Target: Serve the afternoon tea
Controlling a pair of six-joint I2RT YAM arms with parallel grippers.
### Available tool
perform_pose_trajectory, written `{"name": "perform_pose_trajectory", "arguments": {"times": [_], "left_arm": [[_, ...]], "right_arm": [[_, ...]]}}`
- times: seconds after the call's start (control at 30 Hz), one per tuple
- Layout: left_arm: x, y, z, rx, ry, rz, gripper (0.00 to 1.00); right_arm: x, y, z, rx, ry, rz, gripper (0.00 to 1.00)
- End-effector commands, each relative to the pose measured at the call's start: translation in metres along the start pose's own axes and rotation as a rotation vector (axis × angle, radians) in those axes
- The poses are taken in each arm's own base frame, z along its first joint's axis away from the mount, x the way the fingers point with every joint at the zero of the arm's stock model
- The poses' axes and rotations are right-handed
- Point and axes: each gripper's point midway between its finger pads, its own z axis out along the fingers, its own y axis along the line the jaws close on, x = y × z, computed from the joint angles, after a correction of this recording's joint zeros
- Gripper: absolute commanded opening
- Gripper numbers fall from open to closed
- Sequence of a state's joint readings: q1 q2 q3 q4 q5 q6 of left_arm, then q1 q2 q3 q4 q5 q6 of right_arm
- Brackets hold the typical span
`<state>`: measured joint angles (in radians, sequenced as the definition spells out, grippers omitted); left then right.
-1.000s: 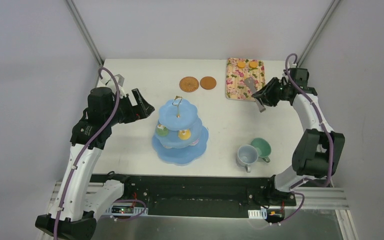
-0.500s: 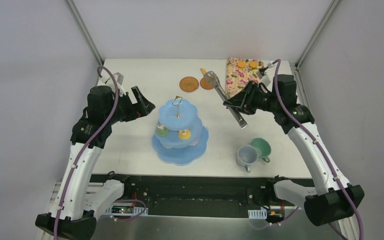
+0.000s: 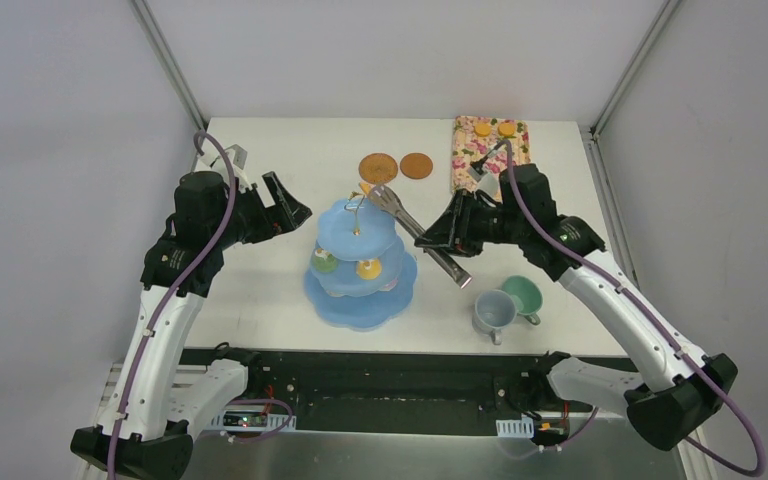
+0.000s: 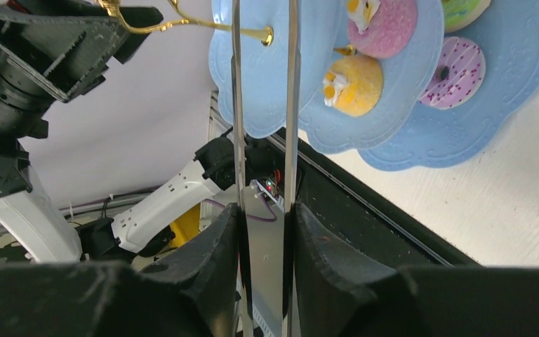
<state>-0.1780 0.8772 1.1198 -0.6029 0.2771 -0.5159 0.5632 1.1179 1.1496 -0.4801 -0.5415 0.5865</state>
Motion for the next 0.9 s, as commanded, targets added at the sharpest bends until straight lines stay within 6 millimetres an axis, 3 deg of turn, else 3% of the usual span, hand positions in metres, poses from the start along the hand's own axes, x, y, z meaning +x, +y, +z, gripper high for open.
{"name": "perform_pose_trajectory", "arguments": {"times": [0.0,0.27,0.4,0.7,0.87], "left_arm": [[-0.007,-0.009,-0.004,0.036,-0.032,0.013,0.87],[-0.003,-0.007,-0.002,0.034,-0.026,0.010,0.87],[-0.003,-0.007,-0.002,0.033,-0.024,0.011,0.87],[-0.005,-0.006,-0.002,0.028,-0.026,0.027,0.87],[-0.004,-0.006,0.000,0.026,-0.023,0.027,0.87]], "right_arm": [[0.009,0.025,-0.016,-0.041,-0.028,-0.075,0.20],[0.032,0.021,-0.014,-0.034,0.018,-0.065,0.23],[0.033,0.020,-0.008,-0.011,0.015,-0.084,0.32],[0.038,0.011,0.000,0.045,0.026,-0.114,0.42],[0.036,0.016,0.000,0.032,0.005,-0.116,0.49]]}}
